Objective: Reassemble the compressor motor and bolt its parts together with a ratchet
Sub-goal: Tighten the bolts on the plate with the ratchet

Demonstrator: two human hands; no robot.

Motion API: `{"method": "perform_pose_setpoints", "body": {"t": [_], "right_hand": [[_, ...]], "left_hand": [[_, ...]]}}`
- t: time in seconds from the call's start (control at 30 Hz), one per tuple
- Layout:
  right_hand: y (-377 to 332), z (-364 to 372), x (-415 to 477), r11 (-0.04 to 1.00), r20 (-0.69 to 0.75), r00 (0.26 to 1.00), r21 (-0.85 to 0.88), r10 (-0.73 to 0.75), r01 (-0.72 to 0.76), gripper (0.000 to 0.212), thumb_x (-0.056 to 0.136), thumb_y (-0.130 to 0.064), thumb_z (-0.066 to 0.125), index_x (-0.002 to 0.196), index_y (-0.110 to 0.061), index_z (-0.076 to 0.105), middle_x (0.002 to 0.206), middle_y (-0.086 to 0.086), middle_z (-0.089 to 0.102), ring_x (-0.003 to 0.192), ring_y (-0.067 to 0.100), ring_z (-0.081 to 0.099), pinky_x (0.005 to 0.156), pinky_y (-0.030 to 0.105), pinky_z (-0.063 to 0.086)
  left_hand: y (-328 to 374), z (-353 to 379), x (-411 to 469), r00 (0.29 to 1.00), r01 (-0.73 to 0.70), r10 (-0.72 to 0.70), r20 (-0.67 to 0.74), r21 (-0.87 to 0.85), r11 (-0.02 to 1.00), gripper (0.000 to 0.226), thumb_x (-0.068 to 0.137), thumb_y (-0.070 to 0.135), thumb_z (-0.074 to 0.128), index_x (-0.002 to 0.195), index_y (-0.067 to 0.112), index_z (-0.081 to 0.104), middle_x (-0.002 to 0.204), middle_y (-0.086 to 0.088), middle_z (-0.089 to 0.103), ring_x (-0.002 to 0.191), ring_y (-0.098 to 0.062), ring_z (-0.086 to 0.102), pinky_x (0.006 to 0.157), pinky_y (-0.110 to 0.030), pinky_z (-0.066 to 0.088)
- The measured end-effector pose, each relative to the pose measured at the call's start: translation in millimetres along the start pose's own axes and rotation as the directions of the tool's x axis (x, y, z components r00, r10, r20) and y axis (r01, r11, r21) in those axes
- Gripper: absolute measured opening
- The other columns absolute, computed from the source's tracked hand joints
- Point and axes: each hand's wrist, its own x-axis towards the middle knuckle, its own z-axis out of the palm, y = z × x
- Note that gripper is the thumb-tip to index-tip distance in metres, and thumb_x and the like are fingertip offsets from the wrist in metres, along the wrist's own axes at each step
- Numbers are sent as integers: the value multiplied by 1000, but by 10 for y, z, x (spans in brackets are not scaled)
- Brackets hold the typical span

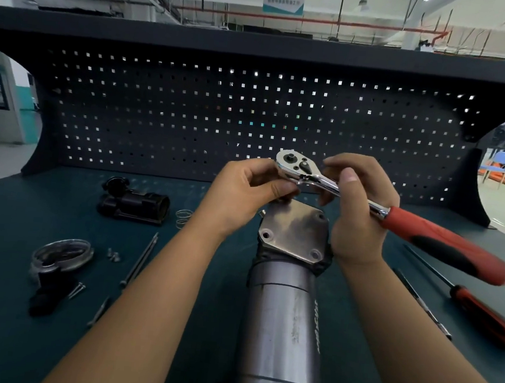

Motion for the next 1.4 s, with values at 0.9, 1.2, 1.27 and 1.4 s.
{"method": "perform_pose_setpoints", "body": {"t": [0.9,1.2,1.27,1.4], "right_hand": [[-215,-433,119,918,151,912,53,381,-392,35,93,-42,39,92,-13,60,94,10,74,91,24,71,77,31,57],[-58,-590,-515,841,388,761,-78,520,-535,92,42,-62,84,115,-17,51,110,-12,70,109,2,61,89,16,47],[-62,-572,-513,822,400,733,-108,550,-559,93,39,-60,86,118,-24,51,114,-21,66,110,-2,60,86,10,46],[-68,-550,-498,822,372,735,-194,567,-536,88,43,-44,89,121,-32,51,109,-31,64,99,-11,61,77,2,44]], "left_hand": [[-18,-84,-180,885,179,-313,343,370,912,87,51,37,84,121,56,37,130,18,48,116,-1,51,99,-22,44],[-100,0,-314,945,176,-220,241,193,965,75,53,21,83,116,42,48,113,27,58,104,6,56,82,-12,46],[-100,-2,-320,948,166,-211,237,195,967,77,51,26,85,116,43,48,110,31,57,103,7,57,81,-11,46],[-121,21,-337,957,158,-204,206,219,963,79,46,41,81,117,45,47,113,30,56,104,5,57,82,-13,46]]}}
